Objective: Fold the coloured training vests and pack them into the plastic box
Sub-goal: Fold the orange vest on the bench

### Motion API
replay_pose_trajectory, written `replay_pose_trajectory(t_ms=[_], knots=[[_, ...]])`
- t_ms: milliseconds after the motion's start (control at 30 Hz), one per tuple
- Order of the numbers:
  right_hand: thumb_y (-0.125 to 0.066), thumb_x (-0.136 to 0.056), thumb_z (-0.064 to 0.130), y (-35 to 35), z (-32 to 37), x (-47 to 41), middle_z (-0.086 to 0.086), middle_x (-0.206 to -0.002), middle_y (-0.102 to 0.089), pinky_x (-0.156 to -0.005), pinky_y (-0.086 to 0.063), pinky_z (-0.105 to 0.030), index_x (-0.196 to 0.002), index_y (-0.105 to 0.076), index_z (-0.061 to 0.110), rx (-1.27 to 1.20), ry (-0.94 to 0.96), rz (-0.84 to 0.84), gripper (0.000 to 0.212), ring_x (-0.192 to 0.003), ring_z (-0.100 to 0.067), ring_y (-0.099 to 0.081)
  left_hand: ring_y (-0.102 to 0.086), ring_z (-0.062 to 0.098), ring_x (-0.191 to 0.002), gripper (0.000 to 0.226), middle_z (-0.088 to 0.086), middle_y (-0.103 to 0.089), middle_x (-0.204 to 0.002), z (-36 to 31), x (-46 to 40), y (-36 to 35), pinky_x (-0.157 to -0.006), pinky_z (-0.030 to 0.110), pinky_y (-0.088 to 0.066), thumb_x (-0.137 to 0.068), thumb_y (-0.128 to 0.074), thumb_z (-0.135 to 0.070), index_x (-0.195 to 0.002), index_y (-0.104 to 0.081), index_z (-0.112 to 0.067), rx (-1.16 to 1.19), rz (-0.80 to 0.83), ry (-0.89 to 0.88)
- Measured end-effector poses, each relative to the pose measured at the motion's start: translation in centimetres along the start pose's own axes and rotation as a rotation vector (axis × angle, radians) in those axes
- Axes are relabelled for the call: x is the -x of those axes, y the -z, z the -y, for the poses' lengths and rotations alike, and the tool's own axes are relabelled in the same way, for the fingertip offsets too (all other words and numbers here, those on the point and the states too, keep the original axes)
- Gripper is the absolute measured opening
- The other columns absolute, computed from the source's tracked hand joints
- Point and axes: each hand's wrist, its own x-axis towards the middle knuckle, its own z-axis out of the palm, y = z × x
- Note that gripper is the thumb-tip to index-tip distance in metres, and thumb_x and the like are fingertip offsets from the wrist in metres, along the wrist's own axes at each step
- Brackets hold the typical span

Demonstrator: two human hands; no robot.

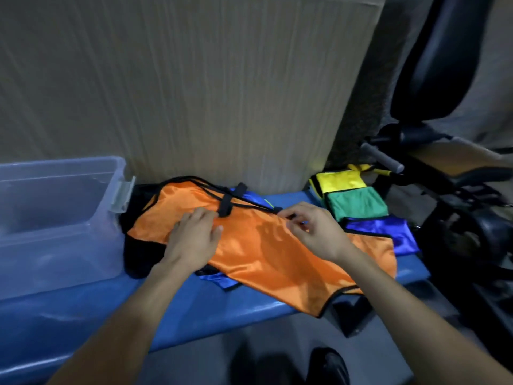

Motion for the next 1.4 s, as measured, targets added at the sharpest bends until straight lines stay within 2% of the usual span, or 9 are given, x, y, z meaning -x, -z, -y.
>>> replay_pose_trajectory(t_ms=[167, 267, 367, 533, 700, 867, 1067, 1267, 1400], knots=[[-0.072, -0.089, 0.007, 4.3, -3.2, 5.6, 0.004, -0.092, -0.074, -0.072, -0.042, -0.002, -0.099, -0.076, 0.015, 0.066, -0.217, -0.286, 0.013, -0.08, 0.011, -0.062, -0.053, 0.023, -0.115, 0.057, -0.007, -0.054, -0.131, -9.0, 1.7, -2.4, -0.097, 0.045, -0.049, -0.092, -0.031, -0.054, -0.132, -0.059, -0.025, 0.099, 0.083, -0.379], [-0.073, -0.087, 0.023, 7.9, -6.4, 8.1, 0.0, -0.085, -0.075, -0.078, -0.054, -0.032, -0.082, -0.073, 0.024, 0.14, -0.538, -0.467, 0.005, -0.084, -0.016, -0.069, -0.051, 0.017, -0.116, 0.057, -0.011, -0.053, -0.132, -12.0, 2.5, -3.8, -0.098, 0.04, -0.047, -0.093, -0.033, -0.059, -0.132, -0.058, -0.028, 0.08, 0.17, -0.536], [-0.074, -0.085, 0.037, 9.7, -10.0, 10.4, -0.011, -0.08, -0.074, -0.08, -0.056, -0.041, -0.068, -0.069, 0.017, 0.153, -0.895, -0.377, 0.027, -0.087, -0.034, -0.069, -0.05, 0.014, -0.114, 0.049, -0.015, -0.053, -0.123, -14.2, 3.3, -4.6, -0.096, 0.036, -0.045, -0.09, -0.041, -0.066, -0.122, -0.058, -0.032, 0.075, 0.197, -0.62], [-0.077, -0.082, 0.052, 9.4, -12.5, 11.5, -0.015, -0.068, -0.068, -0.056, -0.049, -0.03, -0.077, -0.071, -0.003, -0.147, -1.064, -0.199, 0.056, -0.06, -0.024, -0.062, -0.045, 0.017, -0.111, 0.06, -0.012, -0.045, -0.118, -16.6, 4.8, -6.4, -0.092, 0.036, -0.042, -0.075, -0.057, -0.075, -0.114, -0.047, -0.031, -0.102, 0.209, -0.745], [-0.083, -0.081, 0.034, 9.0, -11.8, 11.4, -0.009, -0.062, -0.055, -0.049, -0.038, -0.022, -0.086, -0.073, -0.002, -0.188, -1.014, -0.179, 0.038, -0.06, -0.022, -0.053, -0.05, 0.025, -0.101, 0.069, -0.001, -0.052, -0.117, -17.6, 5.5, -7.8, -0.08, 0.039, -0.048, -0.058, -0.082, -0.036, -0.115, -0.045, -0.021, -0.247, 0.155, -0.806], [-0.078, -0.085, 0.027, 10.0, -10.6, 11.7, -0.02, -0.087, -0.07, -0.057, -0.055, -0.026, -0.09, -0.072, 0.0, -0.415, -1.032, -0.158, 0.028, -0.072, -0.02, -0.068, -0.049, 0.011, -0.09, 0.012, -0.014, -0.052, -0.098, -17.1, 4.6, -6.8, -0.076, 0.029, -0.046, -0.085, -0.052, -0.033, -0.095, -0.055, -0.027, 0.13, 0.059, -0.757], [-0.077, -0.088, 0.014, 10.2, -8.3, 11.9, -0.013, -0.08, -0.063, -0.064, -0.052, -0.035, -0.083, -0.058, 0.008, -0.56, -0.693, -0.157, 0.021, -0.075, -0.024, -0.059, -0.052, -0.001, -0.095, 0.028, -0.024, -0.057, -0.099, -17.4, 3.4, -5.2, -0.085, 0.026, -0.045, -0.091, -0.047, -0.063, -0.094, -0.058, -0.038, 0.261, 0.253, -0.636], [-0.082, -0.082, 0.013, 7.7, -4.9, 10.6, -0.003, -0.076, -0.066, -0.062, -0.045, -0.037, -0.085, -0.061, 0.014, -0.327, -0.333, -0.174, 0.021, -0.063, -0.014, -0.052, -0.069, 0.013, -0.089, 0.044, -0.01, -0.068, -0.1, -19.6, 1.3, -4.4, -0.081, 0.03, -0.053, -0.095, -0.067, -0.042, -0.136, -0.05, -0.041, 0.972, 0.192, -0.33], [-0.083, -0.078, 0.015, 6.4, -4.2, 10.3, 0.004, -0.08, -0.067, -0.061, -0.044, -0.024, -0.083, -0.063, 0.027, -0.264, -0.246, -0.175, 0.024, -0.063, -0.006, -0.052, -0.063, 0.016, -0.081, 0.051, -0.007, -0.06, -0.093, -19.3, 0.2, -4.2, -0.076, 0.029, -0.051, -0.092, -0.065, -0.048, -0.139, -0.048, -0.05, 0.991, 0.292, -0.369]])
